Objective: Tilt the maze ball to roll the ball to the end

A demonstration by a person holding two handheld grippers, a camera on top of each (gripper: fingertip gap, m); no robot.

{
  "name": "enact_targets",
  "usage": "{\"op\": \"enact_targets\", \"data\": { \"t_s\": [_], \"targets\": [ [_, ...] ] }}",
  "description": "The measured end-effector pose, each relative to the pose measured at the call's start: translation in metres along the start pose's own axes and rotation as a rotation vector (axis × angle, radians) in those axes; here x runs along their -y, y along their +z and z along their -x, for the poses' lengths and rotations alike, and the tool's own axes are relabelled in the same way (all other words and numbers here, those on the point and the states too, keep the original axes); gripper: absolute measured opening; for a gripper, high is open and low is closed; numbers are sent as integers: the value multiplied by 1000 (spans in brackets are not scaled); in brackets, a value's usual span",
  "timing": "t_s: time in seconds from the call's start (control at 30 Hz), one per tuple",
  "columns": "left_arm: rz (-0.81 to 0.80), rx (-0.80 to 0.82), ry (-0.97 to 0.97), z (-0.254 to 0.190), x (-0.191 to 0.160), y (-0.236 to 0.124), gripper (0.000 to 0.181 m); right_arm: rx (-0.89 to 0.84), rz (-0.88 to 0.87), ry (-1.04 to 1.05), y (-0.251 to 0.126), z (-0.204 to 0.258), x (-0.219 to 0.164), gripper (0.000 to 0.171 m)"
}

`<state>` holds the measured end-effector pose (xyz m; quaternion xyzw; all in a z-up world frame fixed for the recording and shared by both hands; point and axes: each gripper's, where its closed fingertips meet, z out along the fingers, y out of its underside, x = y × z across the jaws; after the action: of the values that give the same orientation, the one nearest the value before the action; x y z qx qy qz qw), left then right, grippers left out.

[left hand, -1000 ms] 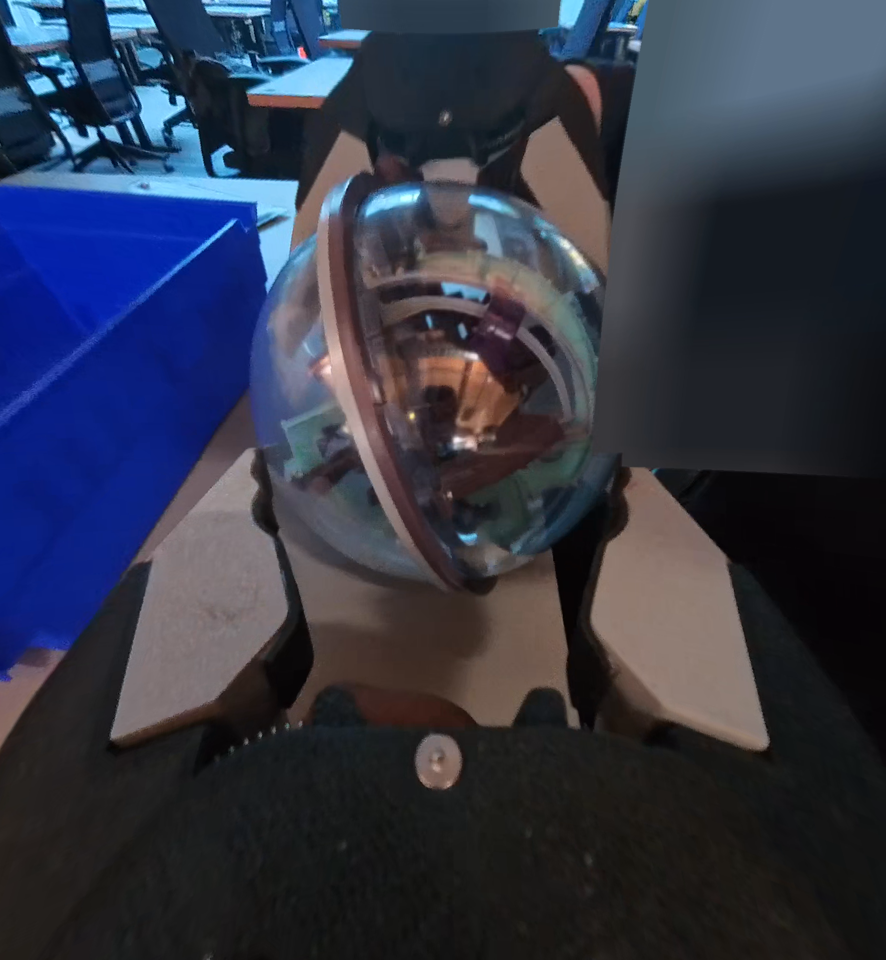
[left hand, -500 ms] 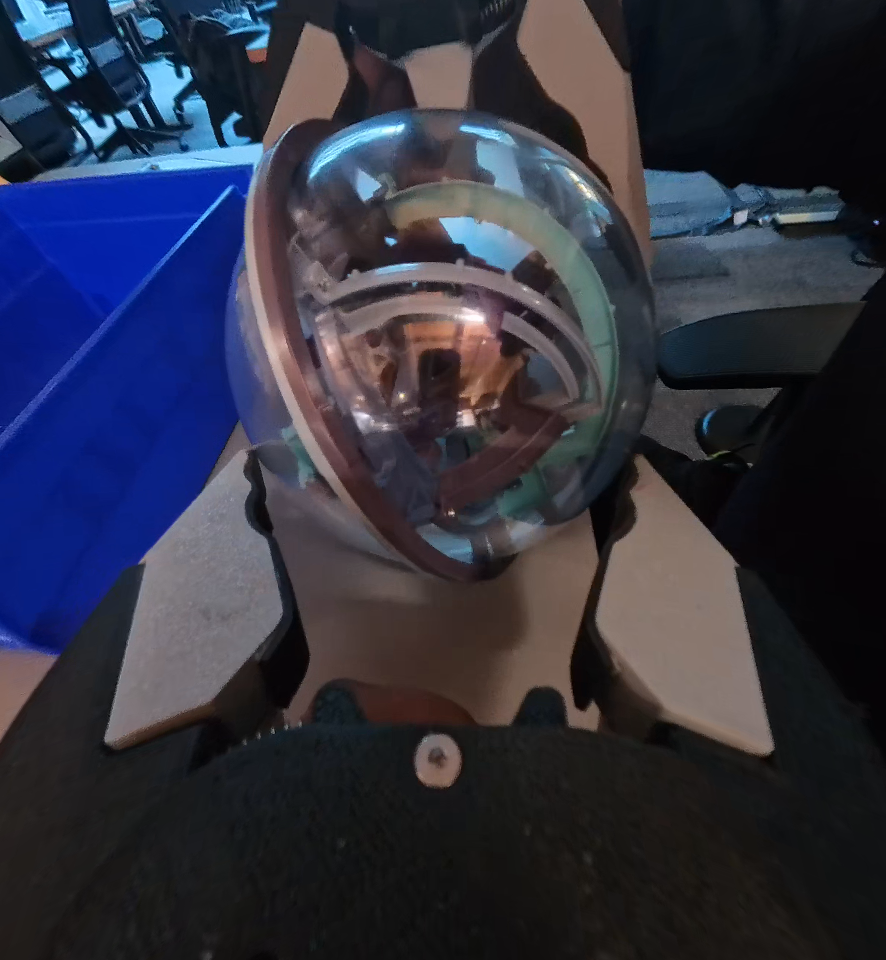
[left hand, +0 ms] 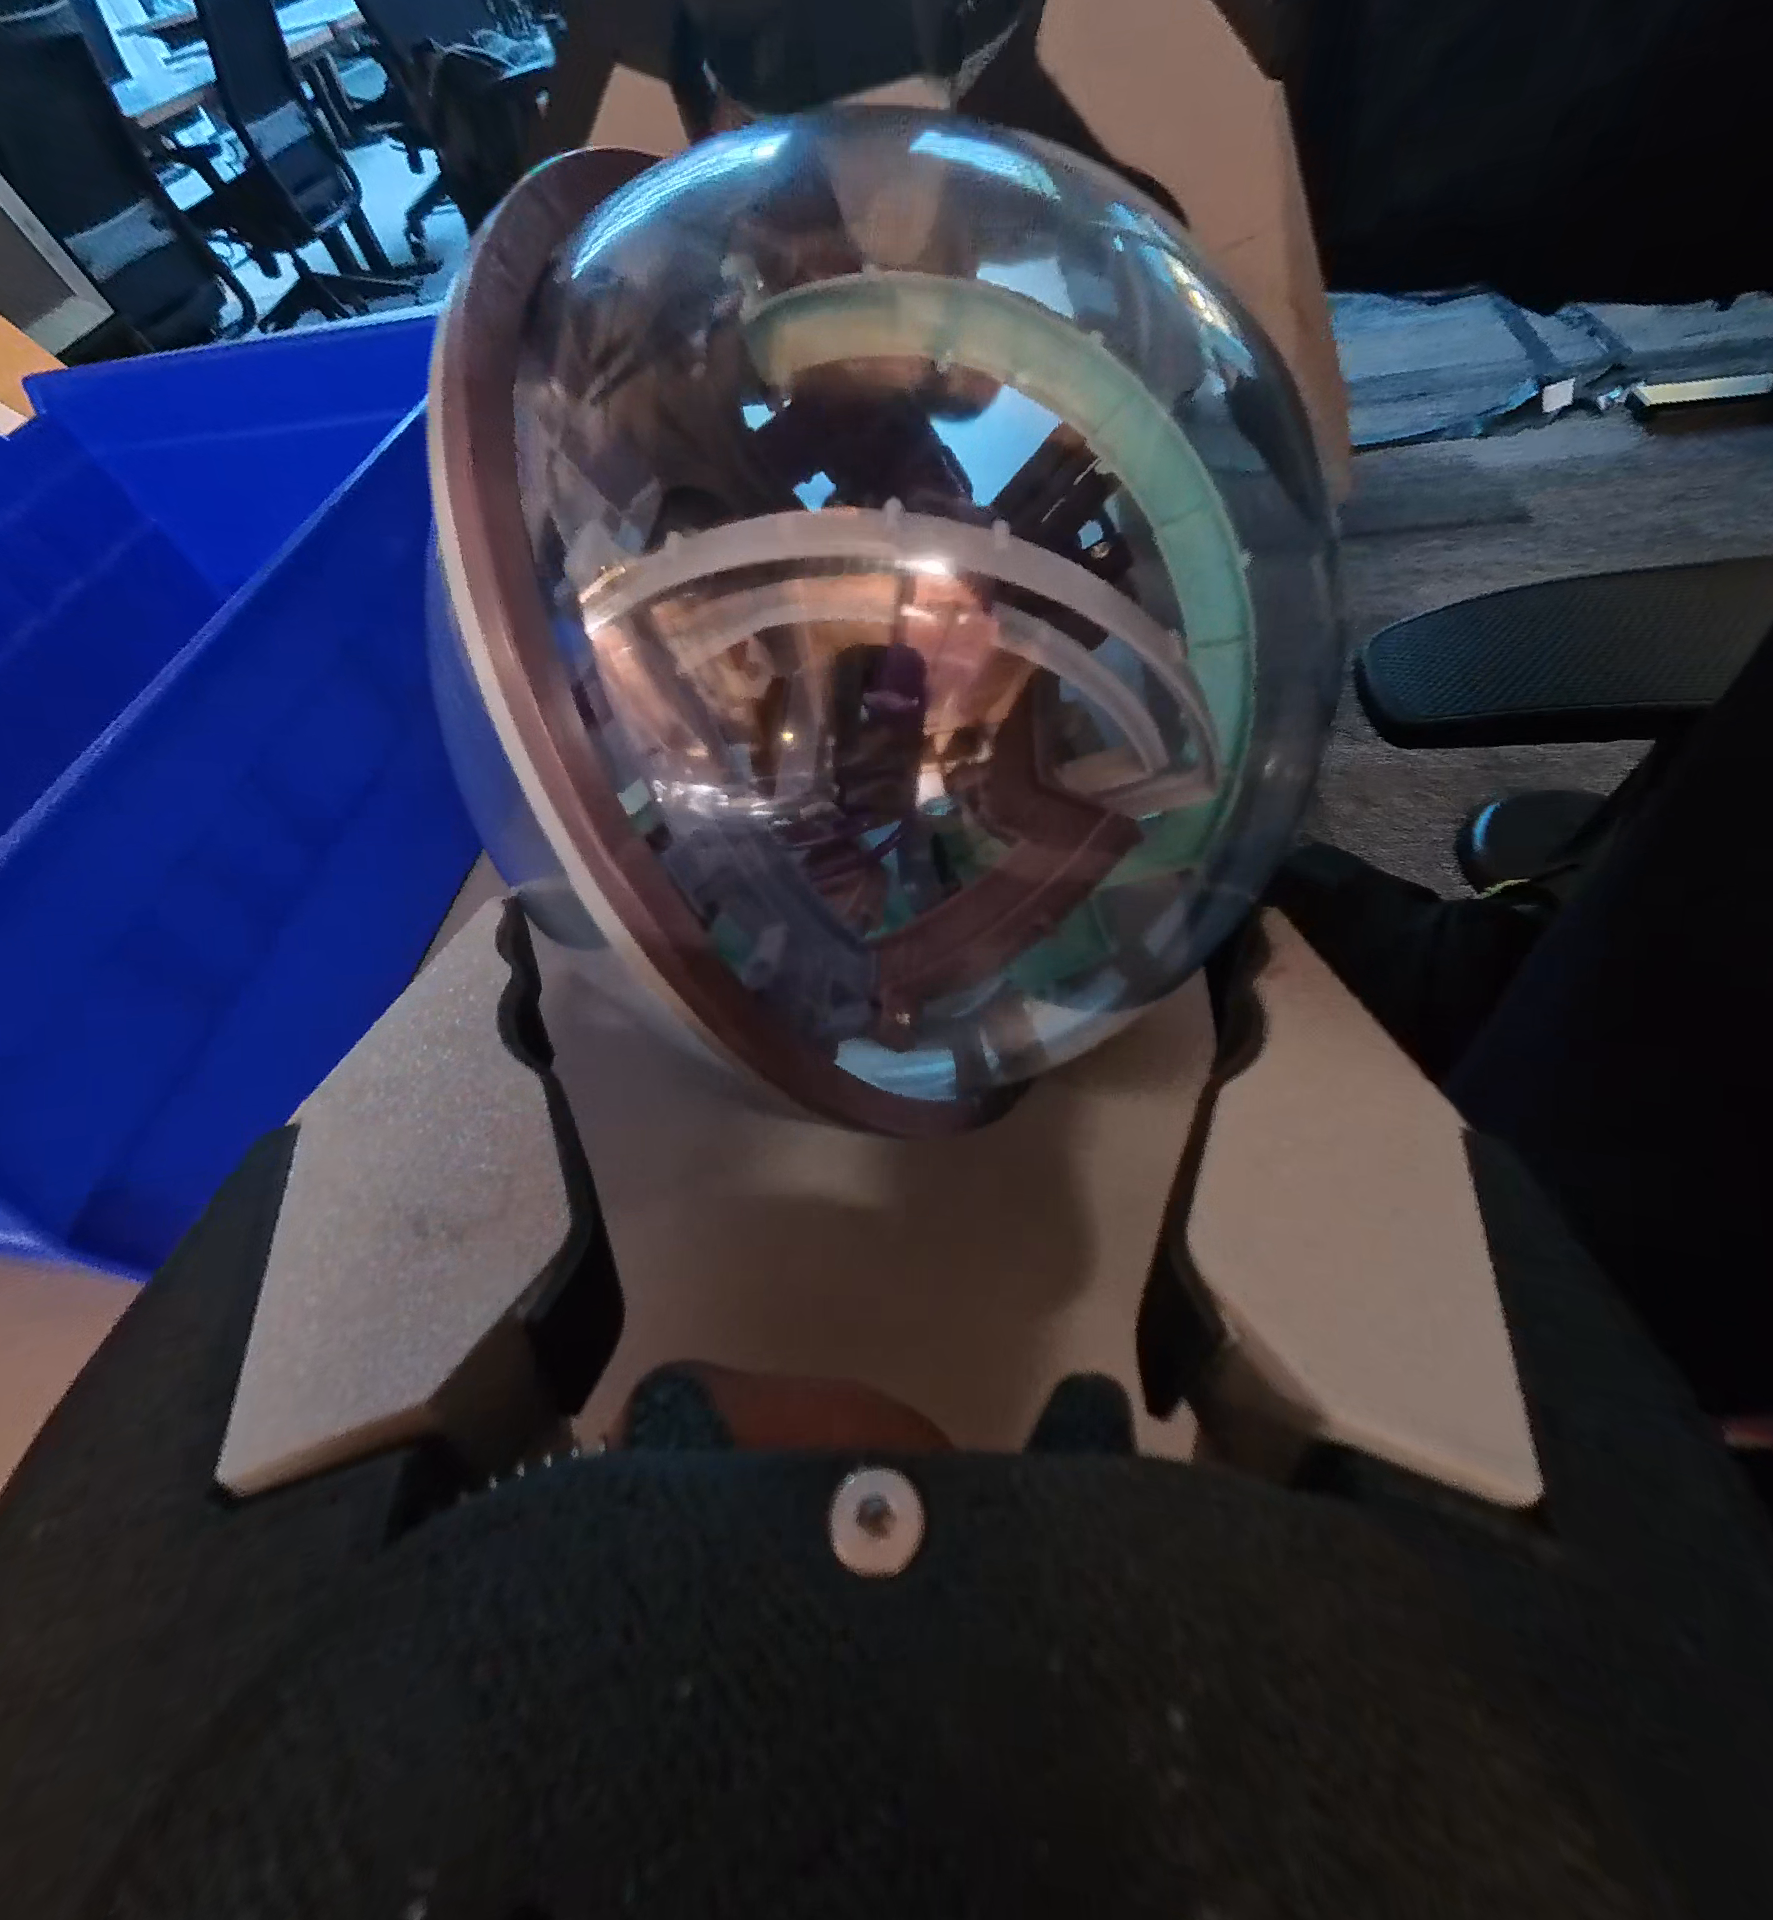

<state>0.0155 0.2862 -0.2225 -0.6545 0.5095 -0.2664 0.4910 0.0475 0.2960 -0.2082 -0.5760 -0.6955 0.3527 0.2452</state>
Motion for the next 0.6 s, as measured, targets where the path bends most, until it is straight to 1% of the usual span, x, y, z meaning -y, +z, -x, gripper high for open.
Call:
{"op": "enact_targets", "data": {
  "t_s": [0.03,0.1,0.2,0.33,0.37,0.47,0.5,0.6],
  "targets": [
    [1,4,6,0,0,0,128,7,-14,12,0,0,-1,157],
    [3,8,6,2,-1,1,126,33,-51,59,0,-1,-3,157],
    [7,0,-35,3,-3,2,127,85,-154,148,1,-4,1,158],
    [-6,4,-63,5,-4,4,128,103,-251,188,1,-7,5,158],
    [-7,7,-55,4,-4,4,128,99,-249,185,1,-6,5,158],
    [13,22,-27,5,-5,4,126,65,-152,172,-2,-6,-1,155],
    [25,29,-14,5,-7,5,124,49,-144,167,-4,-7,-2,155],
    [46,36,8,5,-11,7,123,79,-110,233,-1,-4,-8,159]
  ]
}}
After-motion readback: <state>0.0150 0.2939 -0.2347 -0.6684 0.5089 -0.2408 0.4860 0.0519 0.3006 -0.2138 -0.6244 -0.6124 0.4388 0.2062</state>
